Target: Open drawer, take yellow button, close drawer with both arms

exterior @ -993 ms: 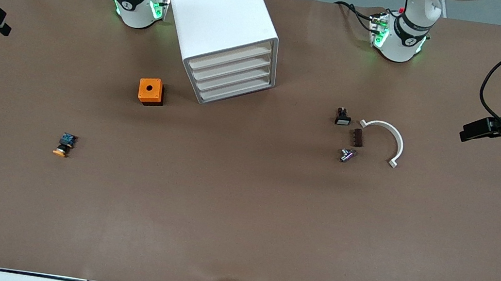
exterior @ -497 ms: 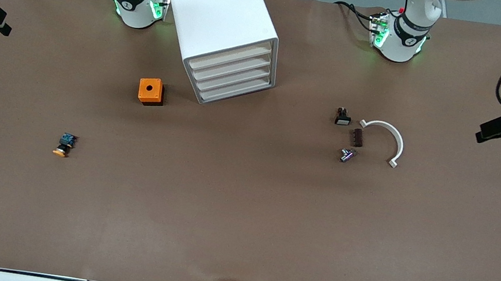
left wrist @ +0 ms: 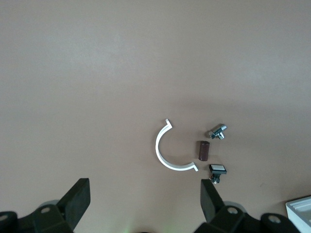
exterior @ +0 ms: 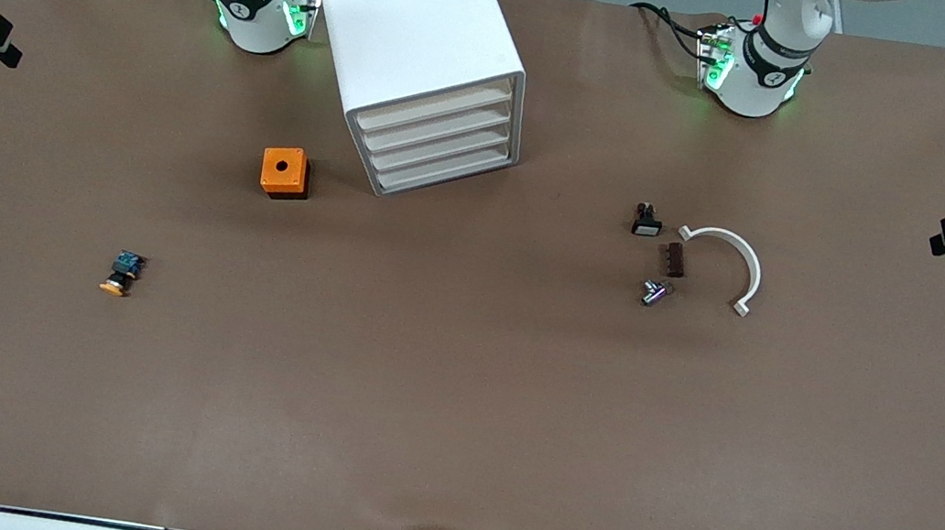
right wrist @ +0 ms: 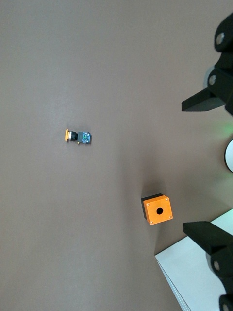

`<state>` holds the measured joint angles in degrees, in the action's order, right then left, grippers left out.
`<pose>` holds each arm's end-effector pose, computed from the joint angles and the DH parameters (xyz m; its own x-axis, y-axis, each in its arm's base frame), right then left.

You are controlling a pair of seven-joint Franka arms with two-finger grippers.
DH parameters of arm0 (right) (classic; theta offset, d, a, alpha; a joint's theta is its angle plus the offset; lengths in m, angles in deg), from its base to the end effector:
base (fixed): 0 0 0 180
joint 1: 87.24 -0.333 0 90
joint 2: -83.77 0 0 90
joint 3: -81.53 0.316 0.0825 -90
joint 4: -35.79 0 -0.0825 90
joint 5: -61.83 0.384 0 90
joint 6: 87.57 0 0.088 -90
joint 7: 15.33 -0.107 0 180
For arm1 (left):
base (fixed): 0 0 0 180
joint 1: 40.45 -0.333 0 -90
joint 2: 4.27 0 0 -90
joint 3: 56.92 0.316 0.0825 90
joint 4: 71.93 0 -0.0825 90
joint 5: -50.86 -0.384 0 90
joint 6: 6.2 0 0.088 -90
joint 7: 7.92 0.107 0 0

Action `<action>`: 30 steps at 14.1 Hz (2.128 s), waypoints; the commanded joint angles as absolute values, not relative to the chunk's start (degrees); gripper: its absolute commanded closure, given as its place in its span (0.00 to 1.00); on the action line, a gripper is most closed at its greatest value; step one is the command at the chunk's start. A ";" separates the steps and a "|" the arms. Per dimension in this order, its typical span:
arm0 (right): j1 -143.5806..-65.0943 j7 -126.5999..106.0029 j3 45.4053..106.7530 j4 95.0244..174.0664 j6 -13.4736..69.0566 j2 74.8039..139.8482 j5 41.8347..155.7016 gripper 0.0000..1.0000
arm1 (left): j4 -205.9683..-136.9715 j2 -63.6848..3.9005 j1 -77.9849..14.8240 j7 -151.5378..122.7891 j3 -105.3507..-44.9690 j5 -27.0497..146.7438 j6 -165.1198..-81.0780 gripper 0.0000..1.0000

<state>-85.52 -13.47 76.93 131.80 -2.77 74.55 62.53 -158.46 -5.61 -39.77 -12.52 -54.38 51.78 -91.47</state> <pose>0.4907 -0.0566 0.6518 0.9966 -0.0751 -0.0344 -0.0760 -0.9968 -0.0262 0.5534 0.0158 0.6328 0.9927 0.1112 -0.0464 0.1118 -0.9937 0.0113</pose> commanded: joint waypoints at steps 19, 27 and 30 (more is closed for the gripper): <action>-86.01 -13.93 76.87 132.82 -1.87 73.32 62.89 0.00 | -170.12 3.39 -40.02 -11.96 -56.31 51.56 -100.16 0.00; -85.92 -13.66 76.61 132.91 -2.05 73.32 62.98 0.00 | -166.59 1.97 -39.66 -12.32 -56.39 51.65 -94.89 0.00; -85.92 -13.66 76.61 132.91 -2.22 73.32 62.98 0.00 | -166.06 1.88 -39.66 -12.41 -56.39 51.65 -94.27 0.00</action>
